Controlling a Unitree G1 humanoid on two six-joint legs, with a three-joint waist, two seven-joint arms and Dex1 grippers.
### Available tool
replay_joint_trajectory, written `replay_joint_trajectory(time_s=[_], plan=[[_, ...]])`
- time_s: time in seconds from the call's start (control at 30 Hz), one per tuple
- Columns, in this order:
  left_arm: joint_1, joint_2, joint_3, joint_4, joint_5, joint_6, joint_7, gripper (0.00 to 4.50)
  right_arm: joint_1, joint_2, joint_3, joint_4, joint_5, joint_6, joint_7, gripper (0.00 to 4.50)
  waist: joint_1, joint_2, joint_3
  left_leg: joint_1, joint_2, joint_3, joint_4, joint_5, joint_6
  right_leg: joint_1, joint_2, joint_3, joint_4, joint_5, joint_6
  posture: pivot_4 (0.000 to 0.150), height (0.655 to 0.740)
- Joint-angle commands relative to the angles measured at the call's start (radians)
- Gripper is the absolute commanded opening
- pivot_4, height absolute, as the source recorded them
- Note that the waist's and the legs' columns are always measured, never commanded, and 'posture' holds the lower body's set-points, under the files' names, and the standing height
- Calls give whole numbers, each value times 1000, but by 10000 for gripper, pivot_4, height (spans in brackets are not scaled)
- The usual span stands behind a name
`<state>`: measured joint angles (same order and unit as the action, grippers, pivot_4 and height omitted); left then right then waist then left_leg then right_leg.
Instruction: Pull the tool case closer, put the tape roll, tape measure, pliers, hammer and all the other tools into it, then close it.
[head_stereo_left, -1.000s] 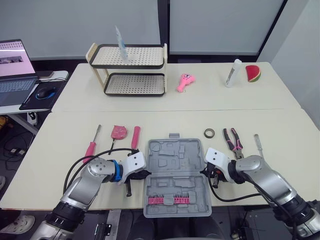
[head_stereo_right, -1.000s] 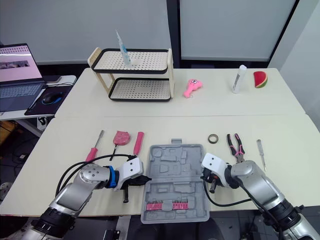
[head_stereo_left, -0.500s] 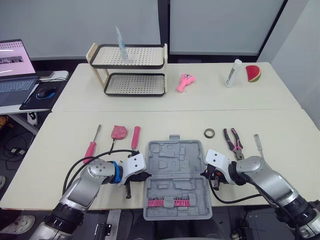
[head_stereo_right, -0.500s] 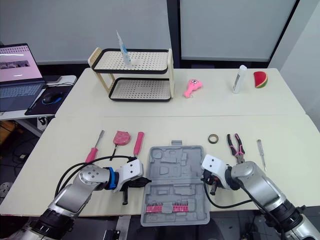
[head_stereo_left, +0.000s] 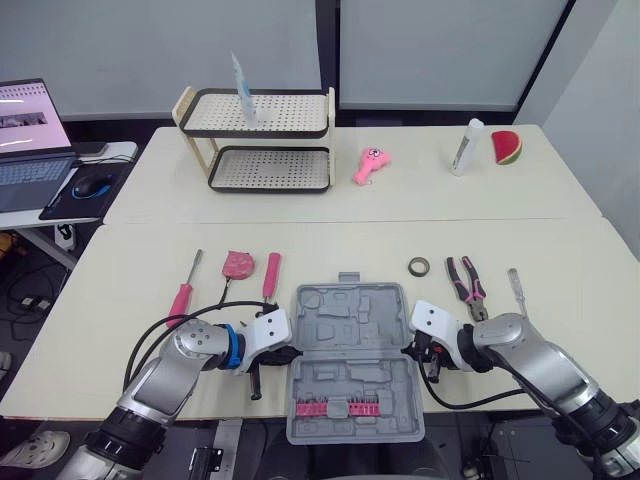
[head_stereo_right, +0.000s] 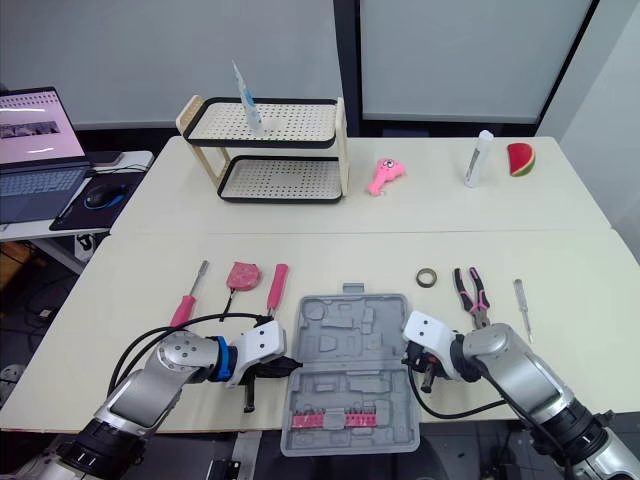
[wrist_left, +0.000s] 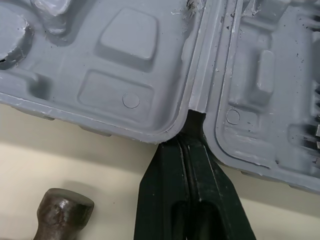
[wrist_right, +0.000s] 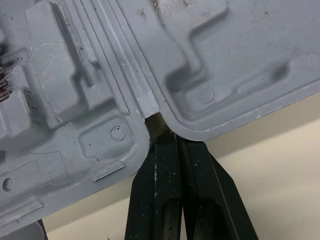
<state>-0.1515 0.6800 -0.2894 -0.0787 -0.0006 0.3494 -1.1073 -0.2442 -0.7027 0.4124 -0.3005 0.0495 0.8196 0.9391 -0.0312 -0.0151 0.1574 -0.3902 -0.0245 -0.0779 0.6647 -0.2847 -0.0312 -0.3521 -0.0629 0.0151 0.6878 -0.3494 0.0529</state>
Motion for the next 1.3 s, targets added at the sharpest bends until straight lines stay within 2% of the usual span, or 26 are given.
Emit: replay_joint_trajectory(time_s=[0.03, 0.7, 0.9, 1.07, 1.3], plan=[[21, -11, -60, -9, -1, 15, -16, 0, 3, 10, 20, -32, 25, -9, 15, 192, 0, 0, 0, 0, 0, 0, 0, 0, 0, 0, 0, 0, 0, 0, 0, 1500, 7356], [2, -19, -60, 24, 5, 2, -7, 0, -10, 8, 18, -8, 21, -24, 15, 192, 1, 0, 0, 1, 0, 0, 0, 0, 0, 2, 0, 0, 0, 0, 0, 1500, 7356], [2, 13, -21, 38, -2, -5, -7, 0, -3, -6, -21, -2, 33, -8, 4, 192, 2, 0, 0, 3, 0, 0, 0, 0, 0, 2, 0, 0, 0, 0, 0, 1500, 7356], [9, 69, 73, 61, -33, -15, 17, 0, 25, -62, -106, -4, 63, 0, 2, 192, 1, 0, 0, 2, 0, 0, 0, 0, 0, 2, 0, 0, 0, 0, 0, 1500, 7356], [47, 117, 275, 50, -171, -33, 14, 0, 82, -96, -269, -67, 112, -38, -36, 192, 2, 0, 1, 0, 1, -1, -1, 0, 0, -1, 1, 0, 0, 0, 0, 1500, 7356]])
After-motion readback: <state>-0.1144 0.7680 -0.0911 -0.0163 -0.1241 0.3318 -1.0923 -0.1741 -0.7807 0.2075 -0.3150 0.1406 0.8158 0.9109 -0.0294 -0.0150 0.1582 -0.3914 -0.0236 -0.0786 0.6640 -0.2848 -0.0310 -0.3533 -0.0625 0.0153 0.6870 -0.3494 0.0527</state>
